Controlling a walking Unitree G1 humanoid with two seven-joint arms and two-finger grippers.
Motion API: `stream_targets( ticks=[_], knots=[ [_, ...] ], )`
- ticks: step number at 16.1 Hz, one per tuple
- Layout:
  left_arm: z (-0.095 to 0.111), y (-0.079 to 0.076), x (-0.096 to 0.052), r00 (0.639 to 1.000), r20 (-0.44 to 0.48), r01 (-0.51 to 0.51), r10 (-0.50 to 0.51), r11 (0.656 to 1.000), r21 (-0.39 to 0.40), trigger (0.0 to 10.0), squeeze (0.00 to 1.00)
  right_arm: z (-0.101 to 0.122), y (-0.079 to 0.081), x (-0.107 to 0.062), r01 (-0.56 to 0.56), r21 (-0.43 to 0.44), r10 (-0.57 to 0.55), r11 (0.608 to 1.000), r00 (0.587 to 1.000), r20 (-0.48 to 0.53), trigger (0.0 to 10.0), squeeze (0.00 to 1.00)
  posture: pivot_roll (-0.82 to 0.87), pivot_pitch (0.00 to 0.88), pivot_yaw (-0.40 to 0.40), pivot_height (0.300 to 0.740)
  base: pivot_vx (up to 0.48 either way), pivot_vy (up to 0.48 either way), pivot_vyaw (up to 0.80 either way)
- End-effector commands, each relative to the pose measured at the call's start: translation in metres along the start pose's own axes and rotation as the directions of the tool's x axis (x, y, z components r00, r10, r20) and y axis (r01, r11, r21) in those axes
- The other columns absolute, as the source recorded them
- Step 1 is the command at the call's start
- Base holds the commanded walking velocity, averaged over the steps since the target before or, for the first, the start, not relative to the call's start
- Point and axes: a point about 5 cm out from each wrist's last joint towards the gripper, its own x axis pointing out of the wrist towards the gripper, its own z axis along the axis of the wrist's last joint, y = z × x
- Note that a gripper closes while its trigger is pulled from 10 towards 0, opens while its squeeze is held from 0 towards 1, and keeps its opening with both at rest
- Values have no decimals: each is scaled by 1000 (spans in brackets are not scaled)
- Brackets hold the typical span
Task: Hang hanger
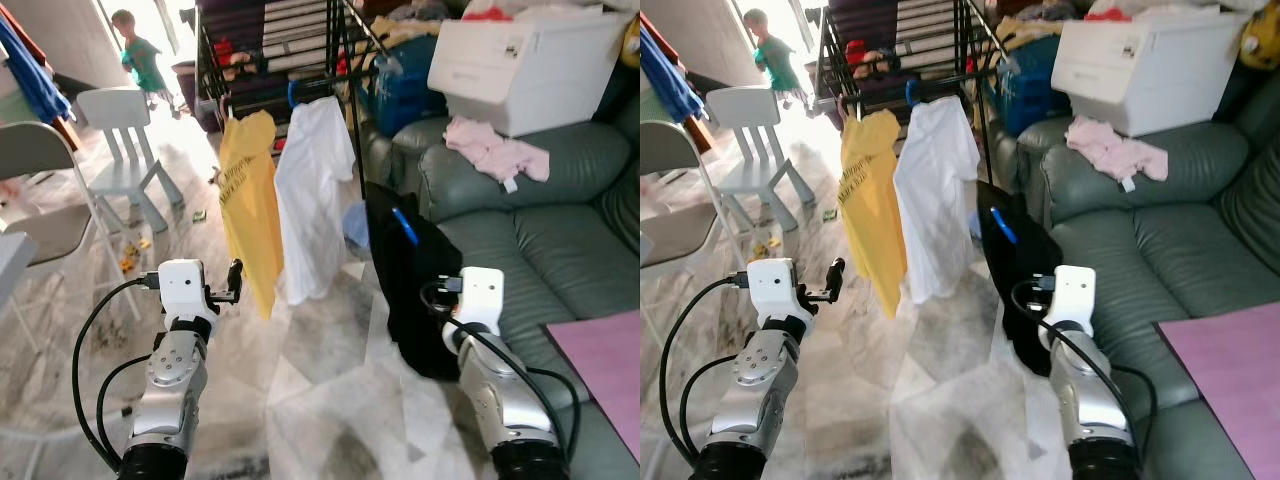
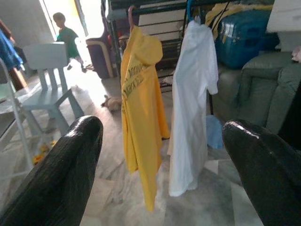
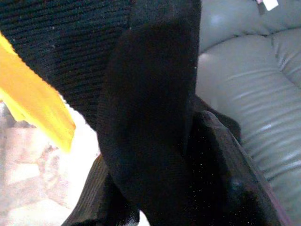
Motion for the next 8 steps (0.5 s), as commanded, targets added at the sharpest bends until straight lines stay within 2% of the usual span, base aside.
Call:
stream_targets(
  ticks=[1, 3, 8],
  knots=[
    [6, 5, 4, 1000, 15, -11, 11, 1000, 5, 10000, 0, 18, 9, 3, -25, -8, 25, 1000, 997, 70, 10000, 0, -157, 0, 120, 740, 401, 0, 0],
    [7, 5, 5, 1000, 20, -6, 6, 1000, 3, 10000, 0, 17, 2, 5, 20, 41, -22, 999, 998, 59, 10000, 0, -154, 0, 119, 740, 427, 0, 0],
    [8, 4, 6, 1000, 19, -3, 3, 1000, -10, 10000, 0, 20, -3, 9, 45, 68, -49, 997, 997, 59, 10000, 0, -154, 0, 120, 740, 468, 0, 0]
  ],
)
